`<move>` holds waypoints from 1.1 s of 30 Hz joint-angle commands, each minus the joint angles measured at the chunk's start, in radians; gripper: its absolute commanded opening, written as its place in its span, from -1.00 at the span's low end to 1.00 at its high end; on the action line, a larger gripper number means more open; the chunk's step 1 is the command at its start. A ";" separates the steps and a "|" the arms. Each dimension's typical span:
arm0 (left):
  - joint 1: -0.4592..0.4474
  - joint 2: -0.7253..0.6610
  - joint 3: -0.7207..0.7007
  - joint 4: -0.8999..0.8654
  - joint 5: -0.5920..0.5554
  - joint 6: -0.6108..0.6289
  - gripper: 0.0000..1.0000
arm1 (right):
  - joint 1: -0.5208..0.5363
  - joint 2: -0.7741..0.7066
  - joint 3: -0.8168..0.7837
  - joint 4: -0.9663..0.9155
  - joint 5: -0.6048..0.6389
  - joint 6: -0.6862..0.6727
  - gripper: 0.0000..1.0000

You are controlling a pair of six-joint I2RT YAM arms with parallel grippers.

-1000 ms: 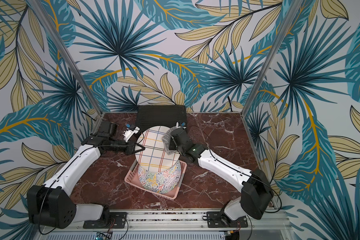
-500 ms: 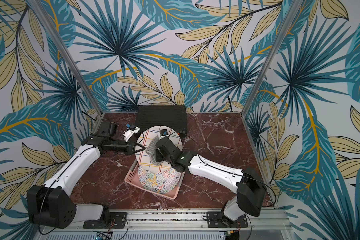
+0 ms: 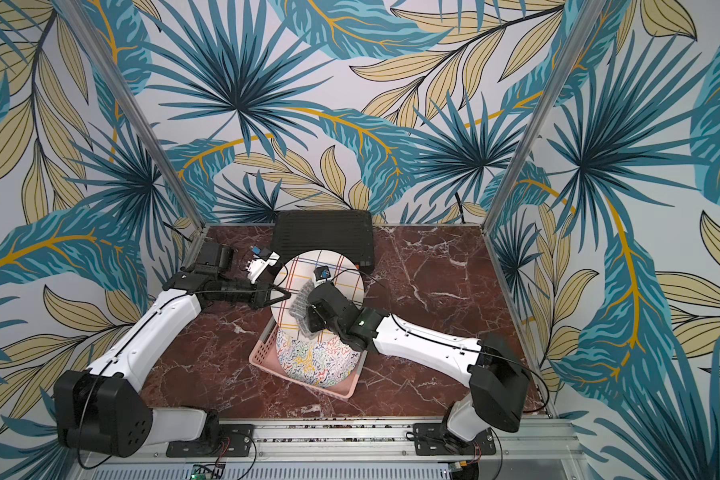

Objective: Wipe the wet plate dry
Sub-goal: Wipe the plate with towel.

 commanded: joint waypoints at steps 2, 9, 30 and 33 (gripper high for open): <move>-0.008 -0.038 0.007 0.023 0.124 0.007 -1.00 | 0.002 0.008 -0.035 -0.021 0.007 0.026 -1.00; -0.008 -0.034 0.007 0.025 0.124 0.006 -1.00 | 0.112 0.110 0.102 -0.016 -0.081 -0.062 -1.00; -0.001 -0.077 0.041 -0.072 0.189 0.078 -1.00 | -0.127 -0.112 -0.225 0.014 0.066 0.140 -1.00; 0.002 -0.085 0.042 -0.080 0.201 0.083 -1.00 | -0.216 -0.158 -0.252 -0.005 0.080 0.156 -1.00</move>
